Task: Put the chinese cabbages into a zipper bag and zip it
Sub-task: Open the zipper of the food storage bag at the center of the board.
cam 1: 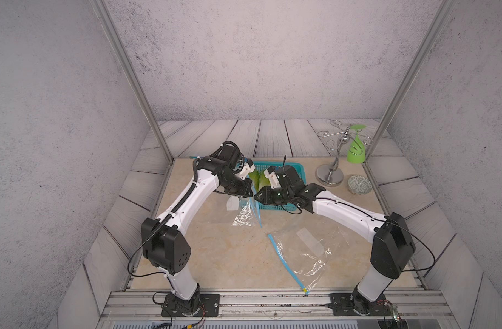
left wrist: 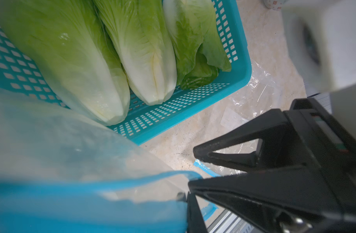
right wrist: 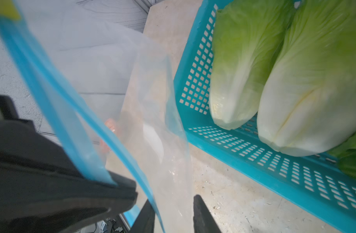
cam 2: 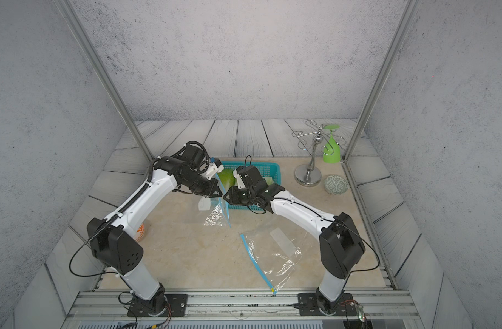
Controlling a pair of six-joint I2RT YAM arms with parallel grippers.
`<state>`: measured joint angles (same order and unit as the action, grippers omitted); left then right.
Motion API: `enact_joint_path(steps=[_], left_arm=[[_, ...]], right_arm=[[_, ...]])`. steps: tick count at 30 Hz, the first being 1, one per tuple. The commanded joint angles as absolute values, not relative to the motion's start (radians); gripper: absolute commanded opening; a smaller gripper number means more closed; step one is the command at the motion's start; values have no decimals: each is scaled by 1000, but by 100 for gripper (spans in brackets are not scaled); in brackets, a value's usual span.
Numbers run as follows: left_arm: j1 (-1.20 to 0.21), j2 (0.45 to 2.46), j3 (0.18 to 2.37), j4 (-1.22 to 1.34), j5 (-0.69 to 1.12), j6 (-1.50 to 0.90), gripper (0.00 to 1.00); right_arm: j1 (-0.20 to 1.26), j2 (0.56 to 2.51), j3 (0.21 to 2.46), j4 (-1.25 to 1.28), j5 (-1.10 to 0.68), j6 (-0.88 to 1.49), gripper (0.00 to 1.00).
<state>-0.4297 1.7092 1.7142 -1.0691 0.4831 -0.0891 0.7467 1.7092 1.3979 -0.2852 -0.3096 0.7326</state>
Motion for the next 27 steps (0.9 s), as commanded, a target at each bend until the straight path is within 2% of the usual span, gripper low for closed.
enact_joint_path(steps=[1, 5, 12, 15, 23, 27], left_arm=[[-432, 1673, 1747, -1127, 486, -58, 0], [-431, 1663, 1771, -1161, 483, -54, 0], [-426, 1646, 1870, -1314, 316, -47, 0], [-413, 1616, 1868, -1335, 264, -63, 0], [-339, 1586, 1840, -1333, 111, -146, 0], [-334, 1595, 1756, -1242, 254, -148, 0]], right_arm=[[740, 1745, 1377, -276, -265, 767, 27], [730, 1752, 1360, -302, -237, 802, 21], [716, 1750, 1356, -369, -245, 894, 8], [720, 1758, 1367, -350, -310, 934, 4], [772, 1885, 1444, -331, -432, 990, 4], [772, 1899, 1475, -339, -438, 961, 10]])
